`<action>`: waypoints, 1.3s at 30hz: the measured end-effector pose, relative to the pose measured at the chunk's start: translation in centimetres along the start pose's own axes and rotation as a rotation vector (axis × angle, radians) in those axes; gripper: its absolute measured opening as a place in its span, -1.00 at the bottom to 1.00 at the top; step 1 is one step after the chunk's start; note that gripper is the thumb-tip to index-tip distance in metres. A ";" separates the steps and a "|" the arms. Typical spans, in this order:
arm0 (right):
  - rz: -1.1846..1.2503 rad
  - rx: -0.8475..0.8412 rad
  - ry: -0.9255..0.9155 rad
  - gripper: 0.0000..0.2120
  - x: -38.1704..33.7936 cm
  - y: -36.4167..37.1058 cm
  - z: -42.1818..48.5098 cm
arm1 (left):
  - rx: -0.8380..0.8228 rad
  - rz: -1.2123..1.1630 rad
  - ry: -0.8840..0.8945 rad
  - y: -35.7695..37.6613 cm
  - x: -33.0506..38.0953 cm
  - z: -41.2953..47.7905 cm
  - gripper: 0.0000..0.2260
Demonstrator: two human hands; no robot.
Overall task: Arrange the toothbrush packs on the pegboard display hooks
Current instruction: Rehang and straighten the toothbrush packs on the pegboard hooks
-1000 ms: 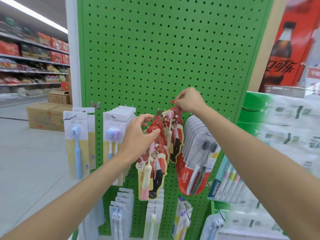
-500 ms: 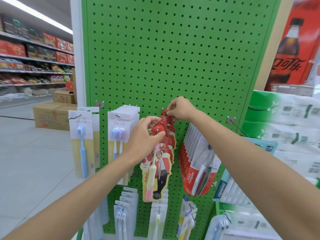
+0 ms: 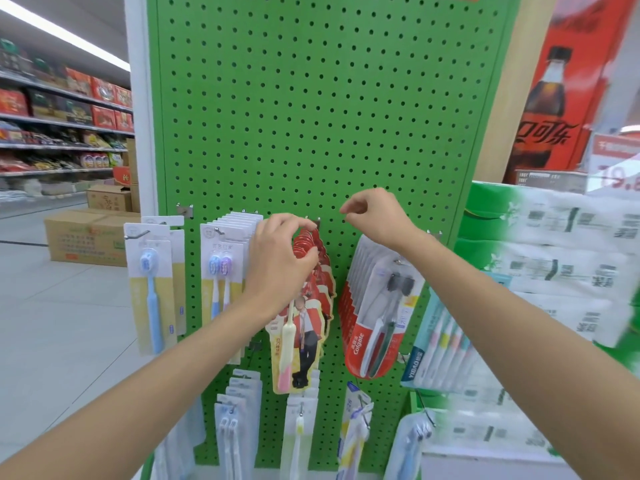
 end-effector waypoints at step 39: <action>0.038 0.347 0.025 -0.74 -2.8 -1.1 -11.8 | -0.344 -0.264 -0.337 3.4 2.4 -4.5 -0.96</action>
Point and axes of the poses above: each hand's wrist, its own z-axis towards the middle knuckle, its own y-axis out of the palm, x = y × z, the point moved 1 cm from there along z, towards the middle knuckle, and after that the axes turned 15 degrees about -y, right-handed, at the moved point
